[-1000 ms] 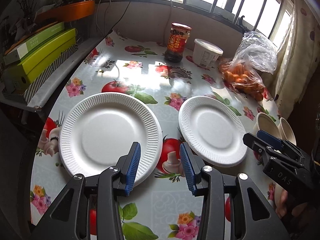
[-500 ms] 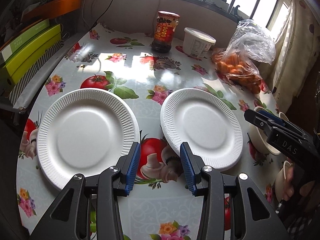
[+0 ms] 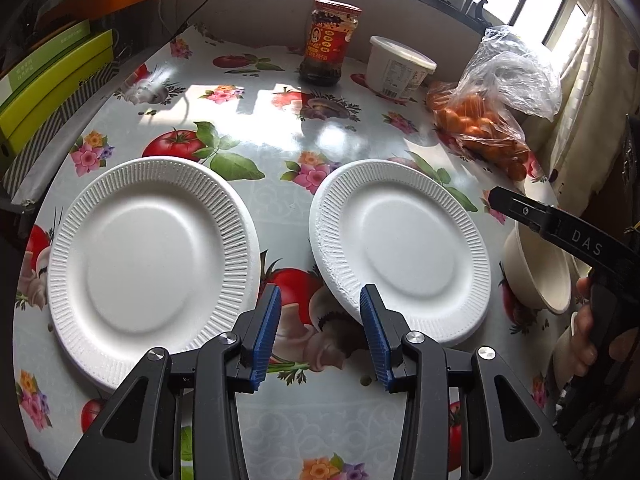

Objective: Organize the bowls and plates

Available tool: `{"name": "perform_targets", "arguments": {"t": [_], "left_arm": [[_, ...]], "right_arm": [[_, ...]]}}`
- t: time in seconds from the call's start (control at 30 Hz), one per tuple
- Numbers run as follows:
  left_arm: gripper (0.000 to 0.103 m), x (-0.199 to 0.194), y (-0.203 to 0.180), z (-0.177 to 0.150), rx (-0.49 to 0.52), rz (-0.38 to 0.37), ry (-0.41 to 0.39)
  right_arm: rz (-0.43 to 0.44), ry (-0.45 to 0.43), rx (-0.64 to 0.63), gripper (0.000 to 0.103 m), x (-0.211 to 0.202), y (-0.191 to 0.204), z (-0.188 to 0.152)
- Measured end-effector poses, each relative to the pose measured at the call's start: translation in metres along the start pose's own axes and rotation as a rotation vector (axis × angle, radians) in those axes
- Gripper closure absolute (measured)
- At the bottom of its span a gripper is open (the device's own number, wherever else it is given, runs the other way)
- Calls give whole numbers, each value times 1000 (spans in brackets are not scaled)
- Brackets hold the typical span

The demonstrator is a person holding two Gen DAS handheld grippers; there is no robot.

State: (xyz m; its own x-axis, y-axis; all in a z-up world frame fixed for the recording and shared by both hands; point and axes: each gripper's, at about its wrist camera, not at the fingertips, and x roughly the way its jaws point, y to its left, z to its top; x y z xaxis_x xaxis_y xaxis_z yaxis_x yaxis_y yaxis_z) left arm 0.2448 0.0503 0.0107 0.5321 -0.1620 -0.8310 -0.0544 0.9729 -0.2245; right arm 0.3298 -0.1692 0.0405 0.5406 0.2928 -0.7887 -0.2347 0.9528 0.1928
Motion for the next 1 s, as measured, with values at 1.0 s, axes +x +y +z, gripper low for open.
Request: {"name": "perform_targets", "arguments": {"t": [1.0], "left_arm": [[61, 23, 3, 3, -43, -39, 43]], "right_arm": [[31, 129, 42, 52, 56, -5, 8]]}}
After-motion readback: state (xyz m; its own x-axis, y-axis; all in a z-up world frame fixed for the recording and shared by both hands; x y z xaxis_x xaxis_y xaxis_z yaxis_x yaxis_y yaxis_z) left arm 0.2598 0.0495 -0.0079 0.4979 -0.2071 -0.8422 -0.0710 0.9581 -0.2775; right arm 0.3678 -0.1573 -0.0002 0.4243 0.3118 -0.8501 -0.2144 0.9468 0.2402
